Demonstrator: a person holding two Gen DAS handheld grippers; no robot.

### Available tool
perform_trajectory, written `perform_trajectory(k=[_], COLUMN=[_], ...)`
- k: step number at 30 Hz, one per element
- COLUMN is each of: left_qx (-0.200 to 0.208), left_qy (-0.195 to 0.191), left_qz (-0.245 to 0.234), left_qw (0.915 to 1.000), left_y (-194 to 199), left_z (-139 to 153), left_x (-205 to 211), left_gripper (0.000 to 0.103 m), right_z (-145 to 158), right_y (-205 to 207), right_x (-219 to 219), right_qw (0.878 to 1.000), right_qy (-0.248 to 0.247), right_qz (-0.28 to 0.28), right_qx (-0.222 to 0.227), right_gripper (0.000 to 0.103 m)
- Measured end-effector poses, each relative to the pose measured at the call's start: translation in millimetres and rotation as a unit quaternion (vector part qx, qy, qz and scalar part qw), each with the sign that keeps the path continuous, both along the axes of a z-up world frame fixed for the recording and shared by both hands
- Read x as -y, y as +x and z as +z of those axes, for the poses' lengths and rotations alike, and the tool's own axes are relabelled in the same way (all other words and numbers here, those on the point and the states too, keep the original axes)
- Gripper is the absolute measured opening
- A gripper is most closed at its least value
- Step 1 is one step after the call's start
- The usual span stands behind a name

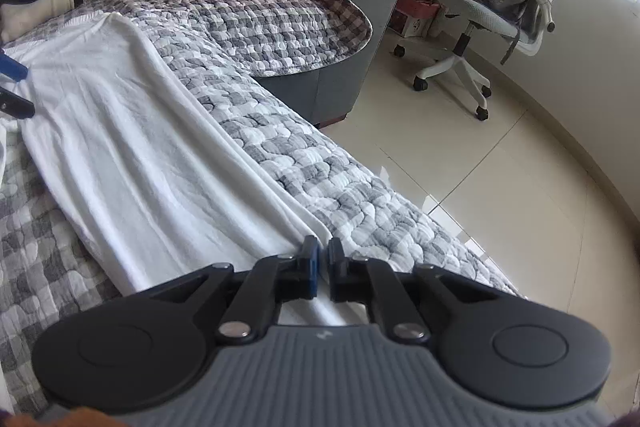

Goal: Fold clothes

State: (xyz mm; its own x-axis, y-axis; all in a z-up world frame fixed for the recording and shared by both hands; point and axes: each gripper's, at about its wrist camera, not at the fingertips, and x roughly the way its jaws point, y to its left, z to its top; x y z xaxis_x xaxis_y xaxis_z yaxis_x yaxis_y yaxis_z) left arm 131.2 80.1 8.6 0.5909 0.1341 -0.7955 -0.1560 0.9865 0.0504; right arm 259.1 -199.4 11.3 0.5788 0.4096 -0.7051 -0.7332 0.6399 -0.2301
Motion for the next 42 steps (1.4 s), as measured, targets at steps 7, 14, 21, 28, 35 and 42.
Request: perform_trajectory(k=[7,14,21,28,35,42], left_qx=[0.000,0.000,0.000,0.002,0.011,0.005], left_qy=[-0.001,0.000,0.002,0.001,-0.006,0.004], left_qz=[0.000,0.000,0.001,0.005,0.008,0.005], left_qw=[1.0000,1.0000,1.0000,1.0000,0.9999,1.0000], left_y=[0.0,-0.3,0.5,-0.3,0.4,2.3], left_z=[0.1,0.3,0.4,1.1,4.5,0.9], left_x=[-0.1,-0.1,0.4,1.4,-0.2,0.1], left_gripper=[0.078,0.078,0.079,0.079,0.078,0.078], right_z=[2.6,0.6,-2.7,-1.1,-9.6,-18.0], right_y=[15.8,6.7,11.8,1.4,15.0,15.5], right_x=[6.5,14.8,14.1,-1.6,-5.0,-4.7], right_qw=[0.999,1.000,0.999,1.000,0.995,0.992], right_qy=[0.010,0.017,0.028,-0.007,-0.023,-0.019], right_qz=[-0.036,-0.022,-0.007,-0.011,-0.064,-0.096], right_qx=[-0.012,0.000,-0.041,0.025,0.075,0.074], right_gripper=[0.014,0.059,0.037,0.000,0.000,0.003])
